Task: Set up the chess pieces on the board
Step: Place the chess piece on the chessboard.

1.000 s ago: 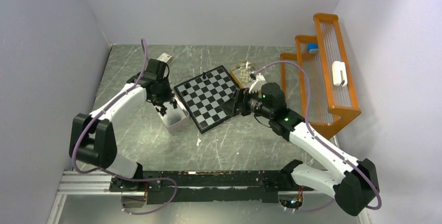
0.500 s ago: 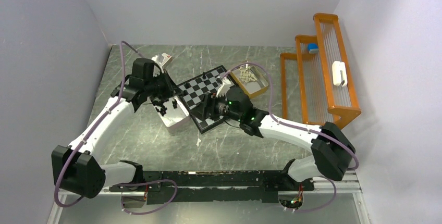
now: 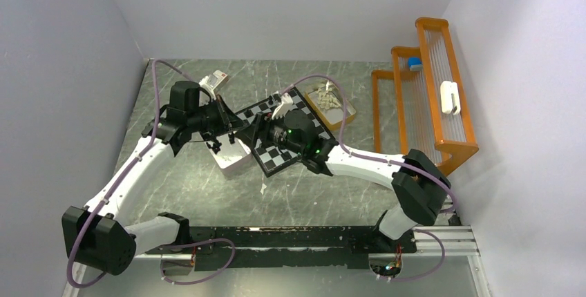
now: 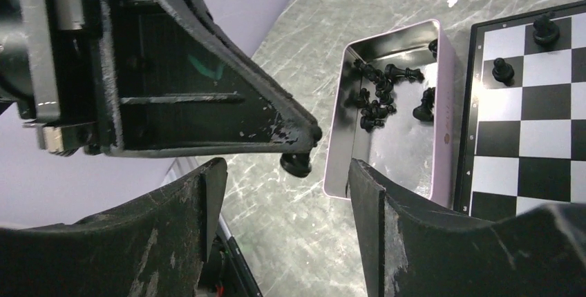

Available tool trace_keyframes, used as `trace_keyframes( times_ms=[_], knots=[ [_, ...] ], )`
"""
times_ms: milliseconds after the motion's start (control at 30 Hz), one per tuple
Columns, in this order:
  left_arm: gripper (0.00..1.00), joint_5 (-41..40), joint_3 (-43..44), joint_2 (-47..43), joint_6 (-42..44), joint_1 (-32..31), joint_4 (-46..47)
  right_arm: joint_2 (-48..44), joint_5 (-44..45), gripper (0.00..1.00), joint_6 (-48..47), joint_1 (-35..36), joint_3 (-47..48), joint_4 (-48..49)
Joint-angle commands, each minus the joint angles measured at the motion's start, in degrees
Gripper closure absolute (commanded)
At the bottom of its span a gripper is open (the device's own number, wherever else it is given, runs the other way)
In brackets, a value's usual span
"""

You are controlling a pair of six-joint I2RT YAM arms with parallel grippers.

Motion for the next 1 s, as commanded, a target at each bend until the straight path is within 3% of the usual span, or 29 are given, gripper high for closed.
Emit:
trace_keyframes(
  times_ms=[0,167,433,600,767,967],
  knots=[
    [0.95,4.2,-0.8,-1.4,-1.5,-0.2,2.3,0.4,3.3,0.32,-0.9,0.4,1.5,2.7],
    [0.95,6.8,-0.8,-1.3,-1.3,-0.2,2.9,0.0,6.6,0.48,-3.7,0.5,0.8,2.7],
    [0.95,9.7,1.9,1.5,4.0,-0.2,-0.5,-3.3,6.2,0.85,-13.6,0.3,-4.0,6.8],
    [0.94,12.6,3.9,3.0,7.8,-0.2,-1.5,-4.8,3.8,0.98,-20.7,0.3,-5.6,7.4],
    [0.87,12.9,7.8,5.1,13.2,-0.2,-6.4,-5.6,2.7,1.0,-25.3,-0.1,-8.0,10.2],
    [0.72,15.6,9.8,5.5,13.9,-0.2,-6.8,-7.4,-0.2,1.0,-29.5,-0.3,-10.8,13.8]
  ],
)
